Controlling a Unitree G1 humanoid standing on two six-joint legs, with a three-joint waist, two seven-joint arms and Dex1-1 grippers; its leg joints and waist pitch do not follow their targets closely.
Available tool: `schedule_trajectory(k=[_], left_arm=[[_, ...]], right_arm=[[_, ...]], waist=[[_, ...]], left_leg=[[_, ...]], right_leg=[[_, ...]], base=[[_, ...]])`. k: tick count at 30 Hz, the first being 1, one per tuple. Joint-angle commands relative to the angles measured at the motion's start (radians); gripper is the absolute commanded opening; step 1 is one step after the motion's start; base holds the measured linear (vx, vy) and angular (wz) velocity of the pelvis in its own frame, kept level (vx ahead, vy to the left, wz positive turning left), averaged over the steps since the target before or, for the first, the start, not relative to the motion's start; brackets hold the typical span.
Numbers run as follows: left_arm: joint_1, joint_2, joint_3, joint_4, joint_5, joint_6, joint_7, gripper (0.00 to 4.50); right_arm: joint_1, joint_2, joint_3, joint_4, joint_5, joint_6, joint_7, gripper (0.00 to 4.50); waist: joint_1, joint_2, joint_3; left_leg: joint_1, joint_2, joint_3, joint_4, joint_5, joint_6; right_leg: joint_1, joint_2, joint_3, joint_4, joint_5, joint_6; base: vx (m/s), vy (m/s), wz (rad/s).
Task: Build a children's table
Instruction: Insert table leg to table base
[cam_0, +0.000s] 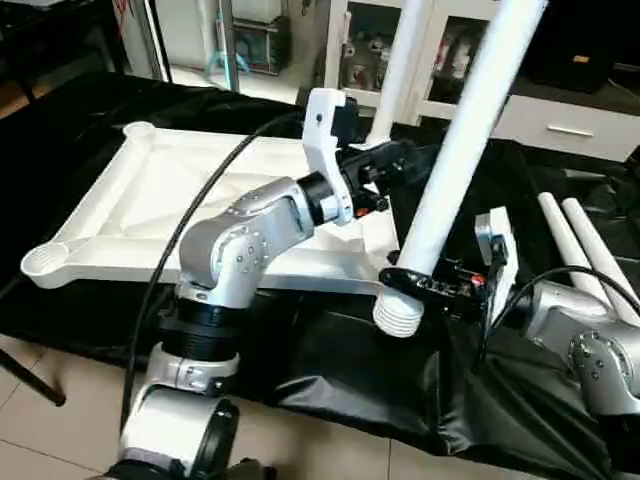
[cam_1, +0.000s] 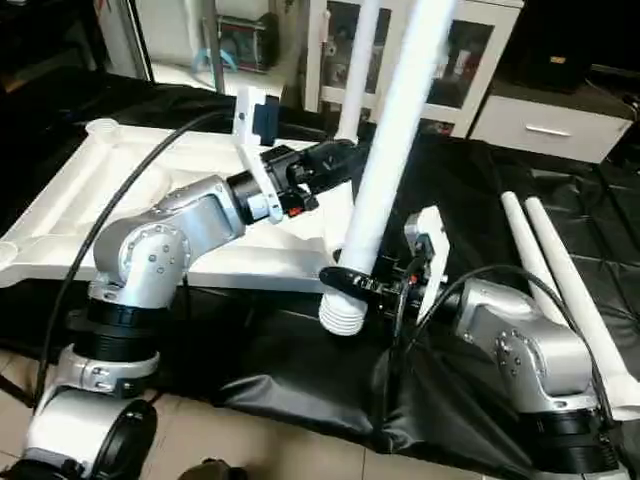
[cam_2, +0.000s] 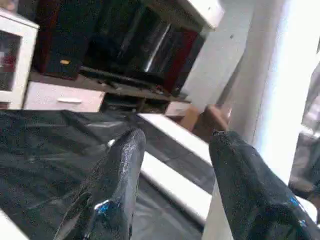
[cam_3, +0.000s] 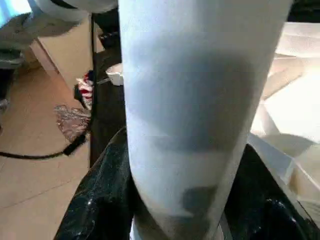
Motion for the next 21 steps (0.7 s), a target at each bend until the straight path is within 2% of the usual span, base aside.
schedule_trajectory(k=[1, 2, 3, 4, 6, 7, 9, 10, 11, 12, 13, 15, 16, 18, 19, 21], left_arm=[[0.010, 0.048, -0.009, 0.026, 0.079, -0.062, 0.016, 2.46], [0.013, 0.060, -0.008, 0.033, 0.096, -0.080, 0.019, 2.46], [0.021, 0.102, -0.025, 0.060, 0.152, -0.139, 0.013, 2.46], [0.032, 0.146, -0.050, 0.086, 0.198, -0.185, -0.013, 2.46], [0.050, 0.197, -0.094, 0.113, 0.244, -0.239, -0.061, 2.75], [0.075, 0.251, -0.158, 0.148, 0.297, -0.312, -0.134, 2.79], [0.093, 0.293, -0.239, 0.232, 0.357, -0.388, -0.204, 2.79], [0.093, 0.293, -0.260, 0.283, 0.369, -0.419, -0.237, 3.06], [0.093, 0.288, -0.278, 0.328, 0.378, -0.449, -0.270, 3.18], [0.093, 0.283, -0.285, 0.353, 0.384, -0.471, -0.290, 3.19], [0.091, 0.281, -0.288, 0.361, 0.386, -0.476, -0.293, 3.32], [0.072, 0.267, -0.320, 0.439, 0.409, -0.522, -0.339, 3.32], [0.056, 0.256, -0.331, 0.491, 0.425, -0.549, -0.357, 3.32], [0.032, 0.244, -0.346, 0.559, 0.449, -0.585, -0.382, 3.32], [0.014, 0.236, -0.355, 0.607, 0.462, -0.607, -0.404, 3.32], [-0.008, 0.230, -0.360, 0.662, 0.474, -0.625, -0.419, 3.32]], right_arm=[[-0.001, -0.019, -0.002, -0.016, -0.035, -0.037, -0.022, 1.85], [-0.002, -0.019, -0.002, -0.013, -0.043, -0.042, -0.029, 1.85], [-0.019, -0.009, -0.007, 0.012, -0.077, -0.062, -0.071, 1.85], [-0.035, 0.004, -0.017, 0.035, -0.100, -0.080, -0.107, 1.85], [-0.055, 0.019, -0.031, 0.064, -0.120, -0.099, -0.151, 1.85], [-0.080, 0.035, -0.051, 0.103, -0.140, -0.118, -0.204, 1.85], [-0.113, 0.049, -0.073, 0.164, -0.169, -0.162, -0.259, 1.85], [-0.128, 0.051, -0.080, 0.190, -0.170, -0.171, -0.269, 1.85], [-0.138, 0.051, -0.086, 0.206, -0.167, -0.177, -0.270, 1.85], [-0.143, 0.052, -0.089, 0.212, -0.165, -0.178, -0.268, 1.85], [-0.144, 0.052, -0.088, 0.213, -0.165, -0.178, -0.267, 1.85], [-0.155, 0.045, -0.080, 0.220, -0.168, -0.178, -0.248, 1.85], [-0.162, 0.043, -0.075, 0.222, -0.171, -0.177, -0.240, 1.85], [-0.166, 0.036, -0.067, 0.217, -0.172, -0.170, -0.224, 1.85], [-0.166, 0.030, -0.060, 0.208, -0.172, -0.163, -0.209, 1.85], [-0.163, 0.022, -0.054, 0.195, -0.169, -0.155, -0.194, 1.85]], waist=[[-0.006, -0.004, -0.065], [-0.006, -0.004, -0.065], [-0.010, -0.005, -0.066], [-0.015, -0.001, -0.068], [-0.025, 0.002, -0.074], [-0.027, 0.005, -0.073], [-0.031, 0.005, -0.079], [-0.032, 0.006, -0.079], [-0.027, 0.005, -0.083], [-0.026, 0.006, -0.085], [-0.023, 0.006, -0.088], [-0.023, -0.002, -0.090], [-0.022, -0.001, -0.089], [-0.024, -0.002, -0.084], [-0.027, 0.000, -0.081], [-0.030, 0.002, -0.080]], left_leg=[[0.051, 0.077, -0.044, -0.099, -0.292, -0.072], [0.051, 0.077, -0.044, -0.099, -0.292, -0.072], [0.050, 0.075, -0.043, -0.099, -0.278, -0.067], [0.051, 0.075, -0.044, -0.099, -0.263, -0.065], [0.051, 0.073, -0.044, -0.100, -0.239, -0.073], [0.053, 0.071, -0.042, -0.099, -0.230, -0.068], [0.056, 0.069, -0.035, -0.096, -0.201, -0.075], [0.057, 0.067, -0.033, -0.095, -0.190, -0.074], [0.059, 0.066, -0.027, -0.088, -0.153, -0.058], [0.058, 0.067, -0.026, -0.087, -0.134, -0.052], [0.056, 0.067, -0.026, -0.083, -0.095, -0.032], [0.051, 0.064, -0.022, -0.075, -0.049, 0.014], [0.049, 0.066, -0.022, -0.076, -0.052, 0.025], [0.049, 0.070, -0.020, -0.078, -0.117, 0.041], [0.051, 0.070, -0.020, -0.081, -0.153, 0.035], [0.053, 0.074, -0.022, -0.086, -0.188, 0.017]], right_leg=[[0.007, -0.040, 0.016, -0.082, -0.134, -0.155], [0.007, -0.040, 0.016, -0.082, -0.134, -0.155], [0.008, -0.038, 0.016, -0.082, -0.121, -0.149], [0.004, -0.037, 0.016, -0.087, -0.117, -0.141], [0.008, -0.031, 0.010, -0.076, -0.074, -0.149], [0.000, -0.032, 0.011, -0.082, -0.066, -0.156], [0.001, -0.027, 0.011, -0.071, -0.017, -0.173], [-0.001, -0.027, 0.011, -0.070, 0.001, -0.179], [0.004, -0.029, 0.012, -0.064, 0.073, -0.202], [0.005, -0.029, 0.011, -0.059, 0.105, -0.208], [0.009, -0.029, 0.010, -0.053, 0.171, -0.223], [0.011, -0.031, 0.008, -0.048, 0.234, -0.246], [0.011, -0.034, 0.009, -0.048, 0.233, -0.253], [0.012, -0.041, 0.011, -0.057, 0.146, -0.267], [0.009, -0.040, 0.012, -0.064, 0.092, -0.266], [0.010, -0.041, 0.012, -0.064, 0.049, -0.266]], base=[[0.000, 0.000, 0.00], [0.000, 0.000, 0.00], [0.000, 0.000, 0.00], [0.000, 0.000, 0.00], [0.000, 0.000, 0.00], [0.000, 0.000, 0.00], [0.000, 0.000, 0.00], [0.000, 0.000, 0.00], [0.000, 0.000, 0.00], [0.000, 0.000, 0.00], [0.000, 0.000, 0.00], [0.000, 0.000, 0.00], [0.000, 0.000, 0.00], [0.000, 0.000, 0.00], [0.000, 0.000, 0.00], [0.000, 0.000, 0.00]])
